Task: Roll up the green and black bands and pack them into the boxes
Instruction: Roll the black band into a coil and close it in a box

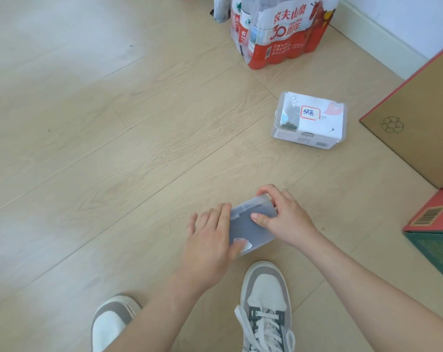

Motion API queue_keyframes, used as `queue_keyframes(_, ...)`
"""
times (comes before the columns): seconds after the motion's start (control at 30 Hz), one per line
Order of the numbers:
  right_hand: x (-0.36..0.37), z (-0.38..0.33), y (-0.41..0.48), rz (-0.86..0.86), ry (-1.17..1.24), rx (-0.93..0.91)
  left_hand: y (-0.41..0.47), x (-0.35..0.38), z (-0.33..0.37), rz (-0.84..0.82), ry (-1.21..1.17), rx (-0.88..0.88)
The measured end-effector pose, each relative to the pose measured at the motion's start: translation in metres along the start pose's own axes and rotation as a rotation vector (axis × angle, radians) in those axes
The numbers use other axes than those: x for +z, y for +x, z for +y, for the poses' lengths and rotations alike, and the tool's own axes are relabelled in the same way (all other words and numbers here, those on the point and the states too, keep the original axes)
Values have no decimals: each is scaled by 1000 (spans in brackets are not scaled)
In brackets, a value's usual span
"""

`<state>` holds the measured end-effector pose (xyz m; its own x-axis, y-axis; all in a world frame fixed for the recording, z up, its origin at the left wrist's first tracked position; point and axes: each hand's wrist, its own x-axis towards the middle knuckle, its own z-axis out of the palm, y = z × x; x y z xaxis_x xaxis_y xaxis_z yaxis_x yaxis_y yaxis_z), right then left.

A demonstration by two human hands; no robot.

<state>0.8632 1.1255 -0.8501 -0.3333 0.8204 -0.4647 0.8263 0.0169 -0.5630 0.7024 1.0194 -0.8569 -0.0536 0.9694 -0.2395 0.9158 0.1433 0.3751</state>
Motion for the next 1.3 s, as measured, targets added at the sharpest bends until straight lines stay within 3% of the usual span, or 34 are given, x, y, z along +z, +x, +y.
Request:
queue_keyframes(0.07,0,-1,1,3,-5,6,-7,4,4,-34,127,-4)
queue_keyframes(0.13,-1,-2,1,0,-13,12,-7,9,3,55,174,33)
queue_keyframes(0.33,1,-7,0,38,-81,-22,-3,12,-1,178,81,81)
queue_keyframes(0.53,0,-3,12,-48,378,121,-4,13,-3,221,23,105)
queue_keyframes(0.83,-6,-5,17,-101,375,95,-2,6,3,147,17,60)
queue_keyframes(1.0,-7,0,14,-178,645,192,0,6,3,58,-5,14)
queue_keyframes(1.13,2,6,8,-93,804,268,4,0,8,-46,-84,-45)
queue_keyframes(1.23,6,22,-3,-48,1097,344,3,-2,12,-61,-76,-76)
queue_keyframes(1.3,13,29,-13,53,1085,360,3,-3,14,-61,-19,-82)
